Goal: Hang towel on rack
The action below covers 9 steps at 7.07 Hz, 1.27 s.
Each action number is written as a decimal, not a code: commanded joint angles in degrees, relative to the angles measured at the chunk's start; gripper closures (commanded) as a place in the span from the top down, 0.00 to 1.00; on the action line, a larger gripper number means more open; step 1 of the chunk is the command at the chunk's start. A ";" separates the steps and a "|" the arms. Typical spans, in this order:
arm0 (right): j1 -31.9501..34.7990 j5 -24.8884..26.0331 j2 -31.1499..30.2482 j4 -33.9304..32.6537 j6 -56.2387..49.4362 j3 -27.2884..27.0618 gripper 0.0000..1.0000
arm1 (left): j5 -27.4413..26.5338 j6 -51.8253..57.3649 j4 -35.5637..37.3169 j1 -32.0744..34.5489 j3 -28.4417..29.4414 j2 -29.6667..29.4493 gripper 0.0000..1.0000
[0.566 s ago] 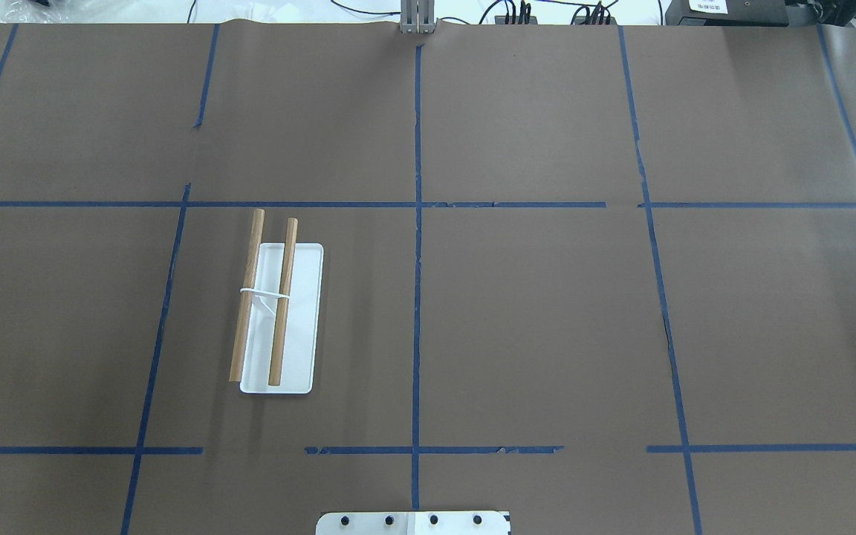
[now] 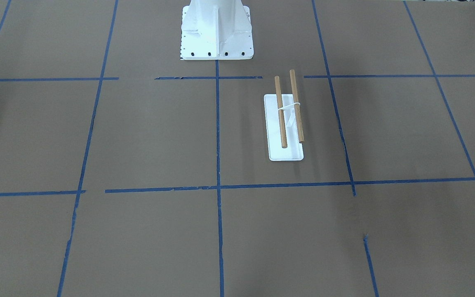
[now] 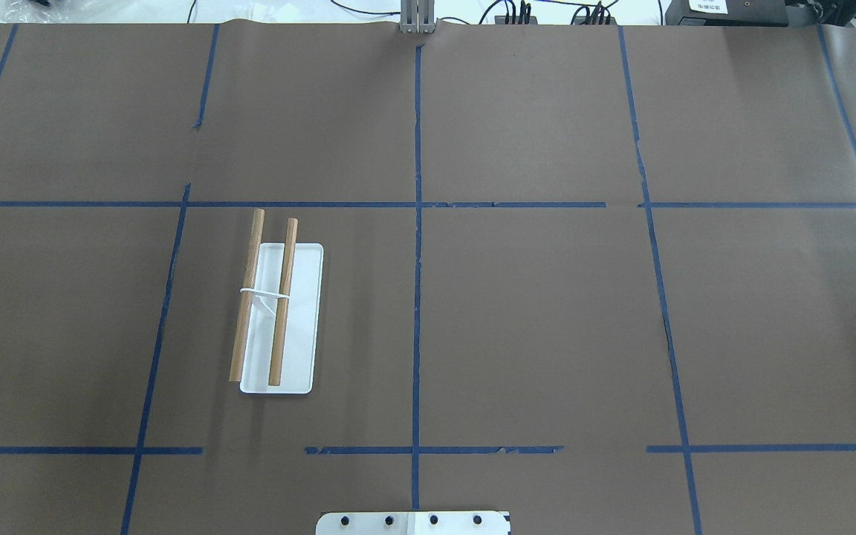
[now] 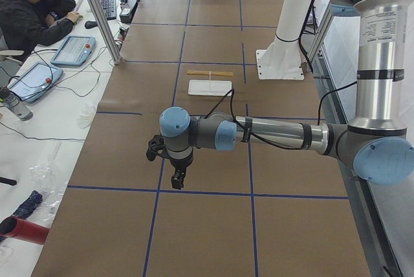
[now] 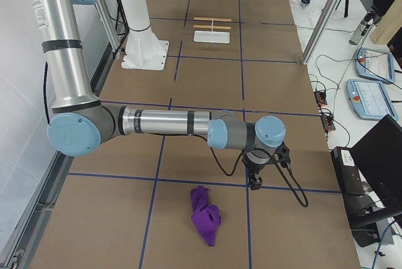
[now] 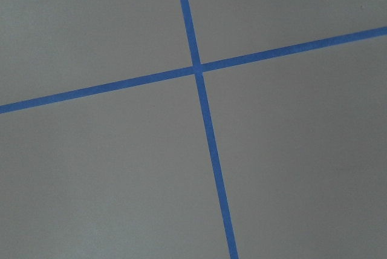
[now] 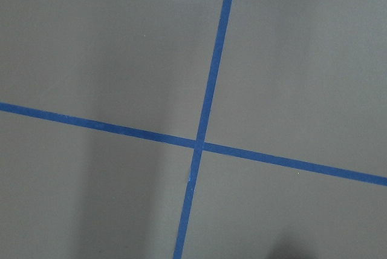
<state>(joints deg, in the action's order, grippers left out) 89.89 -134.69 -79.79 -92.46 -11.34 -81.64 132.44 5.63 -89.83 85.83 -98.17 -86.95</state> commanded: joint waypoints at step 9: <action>-6.39 13.48 -20.76 27.42 -8.41 -3.02 0.82 | 0.54 -2.91 -8.34 -1.11 0.70 -7.89 1.00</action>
<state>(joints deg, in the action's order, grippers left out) 84.00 -123.29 -99.72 -65.67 -16.11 -86.78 132.96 3.26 -97.68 84.72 -97.51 -94.74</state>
